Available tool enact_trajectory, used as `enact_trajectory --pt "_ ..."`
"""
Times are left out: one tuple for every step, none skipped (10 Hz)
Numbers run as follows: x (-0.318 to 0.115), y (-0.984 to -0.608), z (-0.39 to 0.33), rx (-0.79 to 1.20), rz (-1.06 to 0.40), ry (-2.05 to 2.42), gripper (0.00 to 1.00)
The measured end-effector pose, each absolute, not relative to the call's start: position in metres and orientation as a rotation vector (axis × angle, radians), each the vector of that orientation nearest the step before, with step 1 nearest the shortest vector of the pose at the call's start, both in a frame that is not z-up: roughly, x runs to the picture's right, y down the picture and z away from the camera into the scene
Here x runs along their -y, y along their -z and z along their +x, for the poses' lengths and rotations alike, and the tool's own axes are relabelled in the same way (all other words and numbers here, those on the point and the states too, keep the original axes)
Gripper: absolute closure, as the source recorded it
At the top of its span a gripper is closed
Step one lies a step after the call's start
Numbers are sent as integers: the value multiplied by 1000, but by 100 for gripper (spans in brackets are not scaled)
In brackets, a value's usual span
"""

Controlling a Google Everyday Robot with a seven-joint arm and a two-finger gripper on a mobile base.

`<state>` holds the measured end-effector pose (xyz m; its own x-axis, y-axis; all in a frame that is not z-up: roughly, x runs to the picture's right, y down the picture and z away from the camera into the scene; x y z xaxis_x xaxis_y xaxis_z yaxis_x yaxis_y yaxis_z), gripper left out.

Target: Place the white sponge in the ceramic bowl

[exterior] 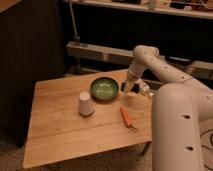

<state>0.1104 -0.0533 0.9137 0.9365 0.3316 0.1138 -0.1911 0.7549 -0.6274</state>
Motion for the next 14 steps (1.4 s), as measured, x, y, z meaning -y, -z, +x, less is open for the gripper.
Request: enact_trajectory --pt "63 -916 99 238 -661 -285 100" --pt "72 -919 83 277 -668 -281 100" --pt "77 -921 69 311 -673 -277 100" --pt "79 -922 50 341 -686 -267 100" --pt "76 -922 15 390 -707 -245 99" --pt "68 -921 -7 432 -717 -239 92" --pt "57 -922 -25 478 -726 -244 82" --pt "45 -922 -40 534 -736 -259 69" --pt "35 -926 -46 558 -742 -270 59" --pt "28 -930 -47 553 -733 -270 48" --pt "22 -933 -45 553 -707 -272 36" --pt "22 -932 -40 544 -672 -263 26" --pt "26 -929 -37 518 -638 -247 21" --pt "27 -926 -40 494 -617 -232 20"
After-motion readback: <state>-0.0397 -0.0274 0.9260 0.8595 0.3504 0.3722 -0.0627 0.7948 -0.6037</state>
